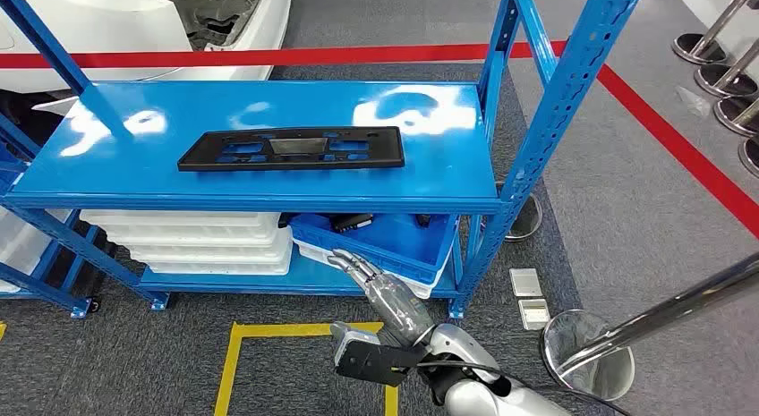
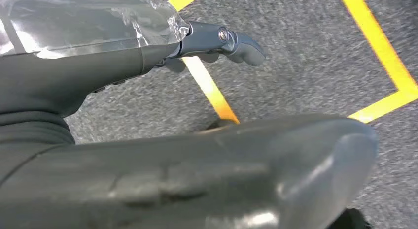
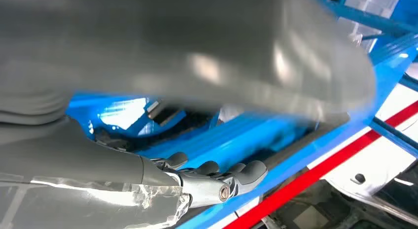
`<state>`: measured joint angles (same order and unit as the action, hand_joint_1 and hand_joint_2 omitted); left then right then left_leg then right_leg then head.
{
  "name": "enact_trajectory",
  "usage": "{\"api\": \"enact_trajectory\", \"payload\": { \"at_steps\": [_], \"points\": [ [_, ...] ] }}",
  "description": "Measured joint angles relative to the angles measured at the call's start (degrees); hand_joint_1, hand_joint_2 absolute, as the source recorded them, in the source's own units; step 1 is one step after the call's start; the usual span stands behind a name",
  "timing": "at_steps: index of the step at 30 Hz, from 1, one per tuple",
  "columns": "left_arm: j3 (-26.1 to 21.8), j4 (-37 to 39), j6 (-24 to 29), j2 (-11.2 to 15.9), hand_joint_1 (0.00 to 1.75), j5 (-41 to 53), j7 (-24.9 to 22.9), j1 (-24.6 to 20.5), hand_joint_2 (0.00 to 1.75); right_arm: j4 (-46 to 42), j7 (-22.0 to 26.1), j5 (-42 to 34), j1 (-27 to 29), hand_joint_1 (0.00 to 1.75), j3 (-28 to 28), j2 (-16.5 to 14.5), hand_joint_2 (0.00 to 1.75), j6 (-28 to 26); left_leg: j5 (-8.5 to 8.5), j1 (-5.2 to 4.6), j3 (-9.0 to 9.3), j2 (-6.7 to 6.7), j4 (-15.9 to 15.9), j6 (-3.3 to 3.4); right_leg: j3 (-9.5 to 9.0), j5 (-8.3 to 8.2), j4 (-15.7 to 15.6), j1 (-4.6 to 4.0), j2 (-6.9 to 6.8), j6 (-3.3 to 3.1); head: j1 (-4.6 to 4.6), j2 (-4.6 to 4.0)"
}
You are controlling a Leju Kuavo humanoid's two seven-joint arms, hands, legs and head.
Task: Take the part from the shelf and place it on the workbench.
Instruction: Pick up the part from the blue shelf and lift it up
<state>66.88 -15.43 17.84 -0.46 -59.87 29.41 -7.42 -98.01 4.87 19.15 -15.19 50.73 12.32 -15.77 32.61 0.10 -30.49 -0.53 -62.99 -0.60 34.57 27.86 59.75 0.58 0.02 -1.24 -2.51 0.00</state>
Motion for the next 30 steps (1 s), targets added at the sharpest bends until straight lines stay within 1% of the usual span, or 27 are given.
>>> {"api": "enact_trajectory", "payload": {
  "at_steps": [2, 4, 5, 6, 7, 8, 9, 10, 11, 12, 13, 14, 15, 16, 17, 19, 20, 21, 22, 23, 24, 25, 26, 27, 28, 29, 30],
  "points": [
    [0.00, 0.00, 0.00, 0.00, 0.00, -0.01, 0.01, -0.08, 0.00, 0.00, -0.08, 0.03, -0.21, 0.00, 0.00, 0.01, 1.75, 0.14, 1.48, 0.20, -2.16, 0.02, -3.63, -0.24, -0.33, 0.33, -0.02, 0.03, -0.04, -0.15, 0.48, 0.00],
    [0.01, 0.00, 0.00, 0.00, 0.00, -0.02, 0.03, -0.10, 0.00, 0.00, -0.27, 0.06, -0.46, 0.00, 0.00, 0.08, 1.75, 0.40, 3.93, 0.56, -6.31, 0.05, -9.83, -0.72, -1.04, 1.05, -0.05, 0.08, -0.07, -0.28, 1.09, 0.00],
    [0.01, 0.00, 0.01, 0.00, 0.00, -0.03, 0.03, -0.01, 0.00, 0.00, -0.37, 0.07, -0.49, 0.00, 0.00, 0.13, 1.75, 0.52, 4.22, 0.71, -7.78, 0.05, -11.34, -0.91, -1.49, 1.44, -0.04, 0.10, -0.04, -0.23, 1.25, 0.00],
    [0.02, 0.01, 0.02, 0.00, 0.00, -0.04, 0.03, 0.08, 0.00, 0.00, -0.45, 0.08, -0.53, 0.00, 0.00, 0.19, 1.75, 0.63, 3.33, 0.83, -8.36, 0.05, -10.90, -1.04, -2.04, 1.88, -0.04, 0.15, 0.01, -0.13, 1.41, 0.00],
    [0.02, 0.01, 0.06, 0.00, 0.00, -0.07, 0.03, 0.15, 0.00, 0.00, -0.51, 0.08, -0.61, 0.00, 0.00, 0.24, 1.75, 0.74, 1.29, 0.92, -8.09, 0.06, -8.60, -1.10, -2.69, 2.35, -0.04, 0.21, 0.06, 0.03, 1.58, 0.00],
    [0.02, 0.02, 0.11, 0.00, 0.00, -0.11, 0.06, 0.22, 0.00, 0.00, -0.53, 0.10, -0.73, 0.00, 0.00, 0.28, 1.75, 0.85, -1.53, 0.98, -7.29, 0.08, -4.96, -1.10, -3.33, 2.86, -0.06, 0.28, 0.08, 0.25, 1.77, 0.00],
    [0.02, 0.02, 0.15, 0.00, 0.00, -0.15, 0.10, 0.28, 0.00, 0.00, -0.56, 0.14, -0.90, 0.00, 0.01, 0.31, 1.75, 0.95, -3.56, 0.93, -6.56, 0.14, -1.74, -1.09, -3.89, 3.33, -0.06, 0.32, 0.06, 0.53, 1.98, 0.00],
    [0.02, 0.02, 0.19, 0.00, 0.00, -0.18, 0.18, 0.30, 0.00, 0.00, -0.58, 0.21, -1.10, 0.00, 0.01, 0.34, 1.75, 1.06, -4.71, 0.75, -6.08, 0.21, 0.64, -0.95, -4.21, 3.71, -0.08, 0.33, 0.05, 0.85, 2.20, 0.00],
    [0.02, 0.02, 0.21, -0.01, 0.00, -0.21, 0.28, 0.35, 0.00, 0.00, -0.60, 0.33, -1.29, 0.00, 0.02, 0.36, 1.75, 1.20, -5.29, 0.56, -5.93, 0.26, 1.88, -0.69, -4.40, 4.04, -0.16, 0.31, 0.03, 1.21, 2.32, 0.00],
    [0.02, 0.02, 0.24, -0.01, 0.00, -0.23, 0.38, 0.43, 0.00, 0.00, -0.62, 0.52, -1.46, 0.00, 0.03, 0.38, 1.75, 1.34, -4.97, 0.42, -5.95, 0.31, 2.03, -0.32, -4.59, 4.13, -0.13, 0.26, 0.05, 1.61, 2.38, 0.00],
    [0.03, 0.02, 0.28, -0.02, 0.00, -0.25, 0.48, 0.52, 0.00, 0.00, -0.62, 0.75, -1.65, 0.00, 0.03, 0.39, 1.75, 1.50, -5.03, 0.35, -5.68, 0.30, 2.31, 0.13, -4.79, 4.19, -0.14, 0.23, 0.08, 2.02, 2.37, 0.00],
    [0.03, 0.02, 0.34, -0.05, 0.00, -0.26, 0.57, 0.62, 0.00, 0.00, -0.62, 0.99, -1.86, 0.00, 0.04, 0.42, 1.75, 1.62, -5.24, 0.43, -5.20, 0.28, 2.61, 0.58, -5.06, 4.38, 0.13, 0.26, 0.07, 2.37, 2.24, 0.00],
    [0.03, 0.02, 0.43, -0.09, 0.00, -0.27, 0.64, 0.67, 0.00, -0.01, -0.62, 1.20, -2.13, 0.00, 0.03, 0.44, 1.75, 1.70, -5.10, 0.52, -4.61, 0.27, 2.95, 0.97, -4.93, 4.61, 1.10, 0.27, 0.07, 2.66, 2.09, 0.00],
    [0.03, 0.02, 0.55, -0.12, 0.00, -0.29, 0.69, 0.64, 0.00, -0.01, -0.62, 1.36, -2.42, 0.00, 0.03, 0.46, 1.75, 1.76, -4.99, 0.55, -4.03, 0.25, 3.23, 1.32, -4.13, 5.25, 2.89, 0.30, 0.07, 2.85, 1.84, 0.00],
    [0.02, 0.02, 0.64, -0.15, 0.00, -0.38, 0.73, 0.55, 0.00, -0.02, -0.64, 1.56, -2.64, 0.00, 0.03, 0.49, 1.75, 1.81, -4.82, 0.55, -3.61, 0.25, 3.42, 1.67, -2.54, 6.34, 5.78, 0.32, 0.07, 2.96, 1.53, 0.00],
    [0.02, 0.02, 0.82, -0.16, 0.00, -0.54, 0.79, 0.46, 0.00, -0.02, -0.89, 2.47, -2.87, 0.00, 0.07, 0.54, 1.75, 1.87, -4.26, 0.37, -3.06, 0.23, 3.49, 2.14, 2.05, 8.75, 12.54, 0.27, 0.07, 3.15, 0.90, 0.00],
    [0.02, 0.02, 0.88, -0.16, 0.00, -0.60, 0.83, 0.48, 0.00, -0.02, -1.19, 3.32, -2.90, 0.00, 0.10, 0.59, 1.75, 1.86, -3.92, 0.27, -2.72, 0.20, 3.48, 2.26, 3.94, 9.15, 14.63, 0.26, 0.07, 3.16, 0.66, 0.00],
    [0.02, 0.02, 0.97, -0.18, 0.00, -0.59, 0.87, 0.53, 0.00, -0.02, -1.62, 4.39, -3.00, 0.00, 0.13, 0.67, 1.75, 1.82, -3.54, 0.19, -2.27, 0.15, 3.48, 2.29, 4.94, 8.40, 14.85, 0.23, 0.07, 3.06, 0.44, 0.00],
    [0.02, 0.02, 1.07, -0.22, 0.00, -0.58, 0.89, 0.54, 0.00, -0.02, -2.14, 5.59, -3.20, 0.00, 0.14, 0.80, 1.75, 1.77, -3.13, 0.13, -1.72, 0.09, 3.48, 2.27, 4.97, 6.45, 13.08, 0.18, 0.07, 2.80, 0.21, 0.00],
    [0.02, 0.02, 1.18, -0.29, 0.00, -0.55, 0.89, 0.52, 0.00, -0.02, -2.64, 6.74, -3.51, 0.00, 0.15, 0.96, 1.75, 1.72, -2.68, 0.09, -1.07, 0.03, 3.48, 2.18, 4.10, 3.55, 9.54, 0.08, 0.07, 2.41, -0.01, 0.00],
    [0.03, 0.01, 1.30, -0.39, 0.00, -0.53, 0.89, 0.47, 0.00, -0.02, -3.19, 7.77, -3.89, 0.00, 0.15, 1.15, 1.75, 1.67, -2.25, 0.07, -0.53, 0.01, 3.52, 2.04, 3.10, 1.37, 6.13, -0.10, 0.07, 2.02, -0.23, 0.00],
    [0.03, 0.01, 1.44, -0.48, 0.00, -0.51, 0.89, 0.39, 0.00, -0.03, -3.71, 8.62, -4.33, 0.00, 0.16, 1.35, 1.75, 1.61, -1.91, 0.07, -0.15, -0.01, 3.56, 1.82, 2.30, 0.54, 3.28, -0.34, 0.06, 1.69, -0.40, 0.00],
    [0.03, -0.01, 1.60, -0.57, 0.00, -0.48, 0.87, 0.28, 0.00, -0.11, -4.20, 9.25, -4.70, 0.00, 0.16, 1.52, 1.75, 1.55, -1.58, 0.07, 0.08, 0.00, 3.61, 1.49, 1.84, 0.00, 1.55, -0.57, 0.07, 1.37, -0.55, 0.00],
    [0.04, -0.02, 1.76, -0.66, 0.00, -0.42, 0.85, 0.19, 0.00, -0.26, -4.68, 9.73, -4.97, 0.00, 0.16, 1.67, 1.75, 1.48, -1.47, 0.07, 0.22, 0.02, 3.47, 1.15, 1.74, 0.30, 1.08, -0.74, 0.09, 1.11, -0.62, 0.00],
    [0.04, -0.04, 1.91, -0.72, 0.00, -0.33, 0.84, 0.12, 0.00, -0.43, -5.06, 10.06, -5.22, 0.00, 0.14, 1.85, 1.75, 1.40, -1.45, 0.02, 0.45, 0.02, 3.30, 0.81, 1.51, 0.32, 0.70, -0.74, 0.12, 0.85, -0.60, 0.00],
    [0.04, -0.07, 2.03, -0.77, 0.00, -0.25, 0.82, 0.08, 0.00, -0.64, -5.40, 10.38, -5.41, 0.00, 0.11, 2.02, 1.75, 1.34, -1.32, -0.01, 0.70, 0.05, 2.92, 0.52, 1.00, -0.35, 0.37, -0.55, 0.12, 0.58, -0.63, 0.00],
    [0.04, -0.09, 2.13, -0.80, 0.00, -0.16, 0.81, 0.02, 0.00, -0.83, -5.68, 10.69, -5.65, 0.00, 0.07, 2.18, 1.75, 1.27, -1.11, -0.05, 0.75, 0.08, 2.04, 0.27, 0.35, -0.39, -0.02, -0.35, 0.10, 0.36, -0.51, 0.00]
  ]
}}
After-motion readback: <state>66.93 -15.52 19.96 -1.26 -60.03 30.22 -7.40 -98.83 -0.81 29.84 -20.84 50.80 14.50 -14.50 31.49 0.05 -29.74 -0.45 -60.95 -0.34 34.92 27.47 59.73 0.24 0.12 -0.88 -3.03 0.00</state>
